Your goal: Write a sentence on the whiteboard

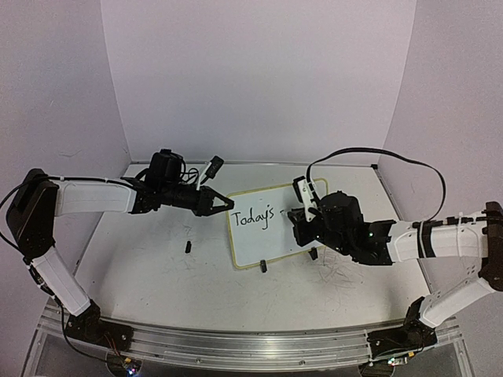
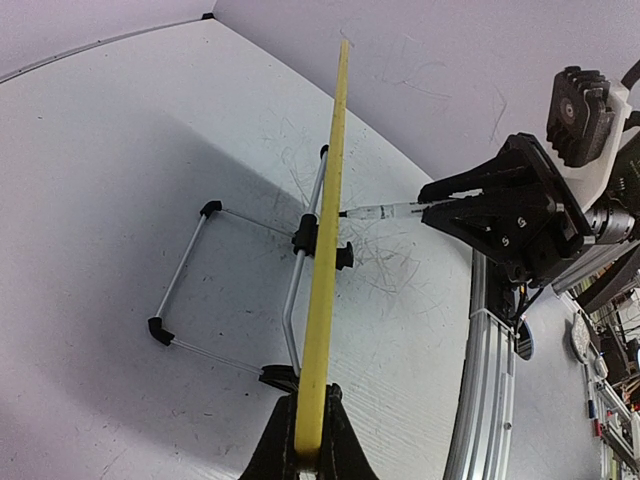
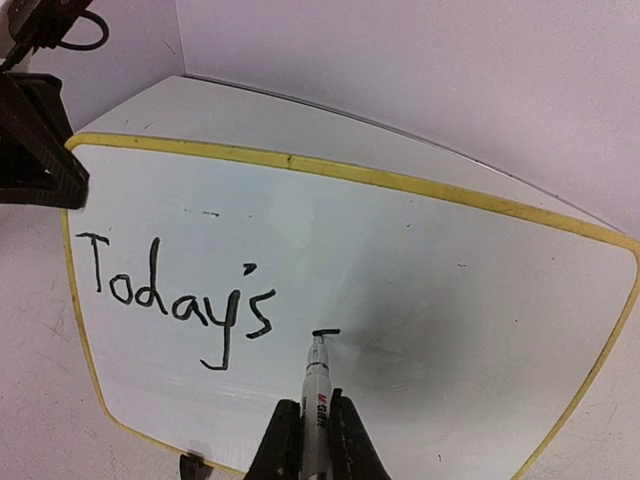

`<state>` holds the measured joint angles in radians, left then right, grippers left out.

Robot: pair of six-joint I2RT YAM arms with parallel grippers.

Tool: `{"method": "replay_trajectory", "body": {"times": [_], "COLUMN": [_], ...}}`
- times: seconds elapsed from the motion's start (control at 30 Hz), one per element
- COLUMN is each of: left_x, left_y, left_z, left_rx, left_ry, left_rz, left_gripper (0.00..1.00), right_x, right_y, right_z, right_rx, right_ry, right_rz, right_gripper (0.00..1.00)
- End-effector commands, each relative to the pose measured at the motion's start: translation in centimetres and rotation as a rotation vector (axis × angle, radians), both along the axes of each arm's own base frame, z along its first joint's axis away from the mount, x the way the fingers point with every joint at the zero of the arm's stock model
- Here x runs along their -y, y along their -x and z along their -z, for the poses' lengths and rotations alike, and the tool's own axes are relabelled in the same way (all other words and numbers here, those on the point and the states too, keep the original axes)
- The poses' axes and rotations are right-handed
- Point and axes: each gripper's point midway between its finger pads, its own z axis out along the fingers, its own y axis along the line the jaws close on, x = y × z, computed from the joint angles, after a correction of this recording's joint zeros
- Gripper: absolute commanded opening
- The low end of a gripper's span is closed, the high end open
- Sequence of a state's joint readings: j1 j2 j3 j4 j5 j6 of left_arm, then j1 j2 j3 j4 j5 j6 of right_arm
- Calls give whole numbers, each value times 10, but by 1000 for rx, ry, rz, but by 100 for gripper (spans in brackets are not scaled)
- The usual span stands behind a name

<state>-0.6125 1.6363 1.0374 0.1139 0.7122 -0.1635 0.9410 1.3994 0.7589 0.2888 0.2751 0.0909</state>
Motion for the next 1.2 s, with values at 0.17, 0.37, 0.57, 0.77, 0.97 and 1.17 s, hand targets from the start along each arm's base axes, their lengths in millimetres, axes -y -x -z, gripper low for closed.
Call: {"method": "replay_trajectory", "body": {"times": [0.17, 0.37, 0.57, 0.77, 0.97, 1.17], "left_x": [-5, -5, -5, -5, -5, -5], "left_y": [-11, -11, -11, -10, -10, -10], "left_z": [-30, -30, -30, -30, -30, -31], "left_rx": [120, 120, 120, 120, 119, 120], "left_ry": [30, 29, 29, 30, 30, 31], "left_rz": [-43, -45, -44, -44, -44, -43], "left_gripper": [0, 0, 0, 0, 0, 0], "right_x": [-1, 3, 9, 11, 10, 6], "right_y": [2, 1, -3, -6, -9, -11], "right_z": [1, 3, -1, -8, -15, -21], "right_rx": [-23, -25, -10, 11, 33, 50], "right_ry": [-8, 3, 7, -4, -27, -45], "right_rz": [-1, 18, 56, 81, 88, 85], "right_gripper": [0, 0, 0, 0, 0, 0]}}
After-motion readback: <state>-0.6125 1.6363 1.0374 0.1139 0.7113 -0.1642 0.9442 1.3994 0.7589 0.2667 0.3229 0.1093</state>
